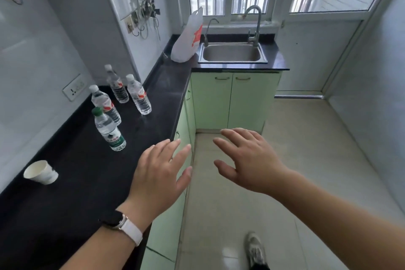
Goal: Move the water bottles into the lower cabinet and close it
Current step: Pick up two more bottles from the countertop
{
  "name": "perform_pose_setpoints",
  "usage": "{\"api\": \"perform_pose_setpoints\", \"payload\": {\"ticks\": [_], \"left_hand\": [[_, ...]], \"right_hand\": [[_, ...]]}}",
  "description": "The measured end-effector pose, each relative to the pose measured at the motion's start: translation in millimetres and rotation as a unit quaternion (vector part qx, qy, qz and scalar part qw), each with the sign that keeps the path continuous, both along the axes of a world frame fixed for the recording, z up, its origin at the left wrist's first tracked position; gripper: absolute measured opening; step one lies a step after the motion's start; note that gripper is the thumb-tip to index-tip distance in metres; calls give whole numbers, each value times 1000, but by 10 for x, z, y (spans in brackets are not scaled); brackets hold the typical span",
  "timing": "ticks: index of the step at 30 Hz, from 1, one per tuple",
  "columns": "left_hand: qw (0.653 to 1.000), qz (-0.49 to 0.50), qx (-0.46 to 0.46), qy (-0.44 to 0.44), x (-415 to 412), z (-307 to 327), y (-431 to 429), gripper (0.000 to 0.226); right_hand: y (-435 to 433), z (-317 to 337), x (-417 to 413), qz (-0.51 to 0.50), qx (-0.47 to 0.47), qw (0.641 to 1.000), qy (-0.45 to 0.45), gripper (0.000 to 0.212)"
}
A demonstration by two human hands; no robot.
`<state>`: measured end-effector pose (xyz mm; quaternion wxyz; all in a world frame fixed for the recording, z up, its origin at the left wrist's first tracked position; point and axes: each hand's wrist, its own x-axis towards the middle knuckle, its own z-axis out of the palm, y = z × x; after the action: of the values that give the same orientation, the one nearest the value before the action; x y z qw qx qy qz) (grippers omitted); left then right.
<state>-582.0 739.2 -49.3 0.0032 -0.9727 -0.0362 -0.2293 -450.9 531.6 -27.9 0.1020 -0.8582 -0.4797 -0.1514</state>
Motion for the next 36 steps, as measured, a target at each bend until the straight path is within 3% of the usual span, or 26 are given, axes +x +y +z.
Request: {"api": "perform_pose_setpoints", "payload": {"ticks": [10, 17, 27, 36], "left_hand": [[993, 116, -5, 24, 1183, -15, 243, 45], [982, 189, -4, 29, 1971, 87, 322, 49], [953, 297, -19, 61, 2131, 5, 932, 51], [938, 341, -47, 44, 2366, -158, 2029, 52]], "right_hand": [[472, -66, 1582, 83, -13, 996, 31, 55], [781, 26, 2661, 161, -23, 987, -4, 55], [1629, -103, 3151, 219, -29, 975, 32, 54], [2765, -118, 3448, 262, -40, 964, 19, 54]]}}
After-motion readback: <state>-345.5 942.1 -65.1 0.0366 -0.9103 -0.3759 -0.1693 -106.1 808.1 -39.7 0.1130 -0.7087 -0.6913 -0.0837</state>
